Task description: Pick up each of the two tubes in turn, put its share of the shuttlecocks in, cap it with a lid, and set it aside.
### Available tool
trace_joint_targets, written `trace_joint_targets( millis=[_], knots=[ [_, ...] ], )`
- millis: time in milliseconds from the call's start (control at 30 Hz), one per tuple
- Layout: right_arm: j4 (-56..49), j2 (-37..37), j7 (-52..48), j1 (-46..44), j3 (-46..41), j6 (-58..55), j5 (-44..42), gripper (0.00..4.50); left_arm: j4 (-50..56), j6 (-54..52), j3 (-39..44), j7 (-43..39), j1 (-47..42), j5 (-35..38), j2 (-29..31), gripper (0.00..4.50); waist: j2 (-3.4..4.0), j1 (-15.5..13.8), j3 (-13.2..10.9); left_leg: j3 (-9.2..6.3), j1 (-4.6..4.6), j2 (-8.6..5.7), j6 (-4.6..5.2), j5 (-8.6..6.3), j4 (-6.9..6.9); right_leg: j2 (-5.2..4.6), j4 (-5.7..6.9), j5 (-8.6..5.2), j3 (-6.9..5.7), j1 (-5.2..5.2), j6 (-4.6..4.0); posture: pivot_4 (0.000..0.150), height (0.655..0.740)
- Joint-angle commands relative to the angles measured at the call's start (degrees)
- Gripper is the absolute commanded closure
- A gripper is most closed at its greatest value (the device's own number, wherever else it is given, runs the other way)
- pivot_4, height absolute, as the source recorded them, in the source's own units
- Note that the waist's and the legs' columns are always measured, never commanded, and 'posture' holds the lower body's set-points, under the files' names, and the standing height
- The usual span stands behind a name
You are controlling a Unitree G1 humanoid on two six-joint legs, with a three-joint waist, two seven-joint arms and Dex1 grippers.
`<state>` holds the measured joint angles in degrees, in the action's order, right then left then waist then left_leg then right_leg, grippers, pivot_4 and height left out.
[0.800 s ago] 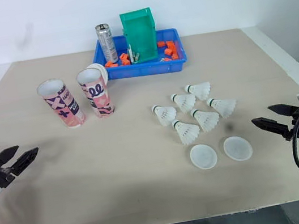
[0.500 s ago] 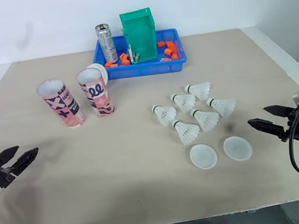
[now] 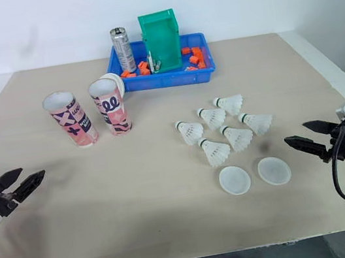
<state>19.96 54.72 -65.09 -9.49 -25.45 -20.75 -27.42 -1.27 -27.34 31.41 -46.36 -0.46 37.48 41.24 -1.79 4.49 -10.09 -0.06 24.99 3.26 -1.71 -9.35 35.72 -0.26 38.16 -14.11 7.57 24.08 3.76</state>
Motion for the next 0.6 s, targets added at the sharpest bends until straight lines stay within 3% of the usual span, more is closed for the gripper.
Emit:
trace_joint_targets(
  millis=[33,267,433,600],
  knots=[
    [-2.21,0.43,0.05,-0.44,-1.37,-0.16,-1.12,0.03,0.49,2.01,0.45,-0.28,-0.21,-0.76,0.15,0.00,0.00,0.00,0.00,0.00,0.00,0.00,0.00,0.00,0.00,0.00,0.00,0.00,0.00,0.00,0.00,0.150,0.7362],
    [-12.12,-0.18,1.21,-0.64,-0.52,-2.56,-2.83,0.03,-9.19,9.36,0.89,-5.16,-4.26,-1.70,-0.07,0.00,0.03,0.00,0.01,0.00,-0.03,0.02,0.00,0.00,-0.01,0.03,0.03,0.01,0.00,0.00,-0.01,0.150,0.7362],
    [-24.54,-1.84,3.48,-3.93,1.11,-8.97,-8.53,0.03,-12.80,17.85,-0.64,-8.88,-6.83,-4.33,-0.46,0.00,0.02,0.00,0.01,0.00,-0.01,0.02,0.00,0.01,0.02,0.01,0.02,0.04,0.00,0.00,0.00,0.150,0.7362],
    [-39.39,-6.36,7.65,-5.36,8.52,-13.66,-12.74,0.03,-16.13,26.85,-4.96,-12.74,-10.25,-7.87,-2.29,0.00,0.02,-0.19,0.02,-0.02,0.01,0.04,0.00,0.00,-0.04,0.02,0.02,0.00,-0.02,0.01,-0.02,0.150,0.7362]
  ],
)
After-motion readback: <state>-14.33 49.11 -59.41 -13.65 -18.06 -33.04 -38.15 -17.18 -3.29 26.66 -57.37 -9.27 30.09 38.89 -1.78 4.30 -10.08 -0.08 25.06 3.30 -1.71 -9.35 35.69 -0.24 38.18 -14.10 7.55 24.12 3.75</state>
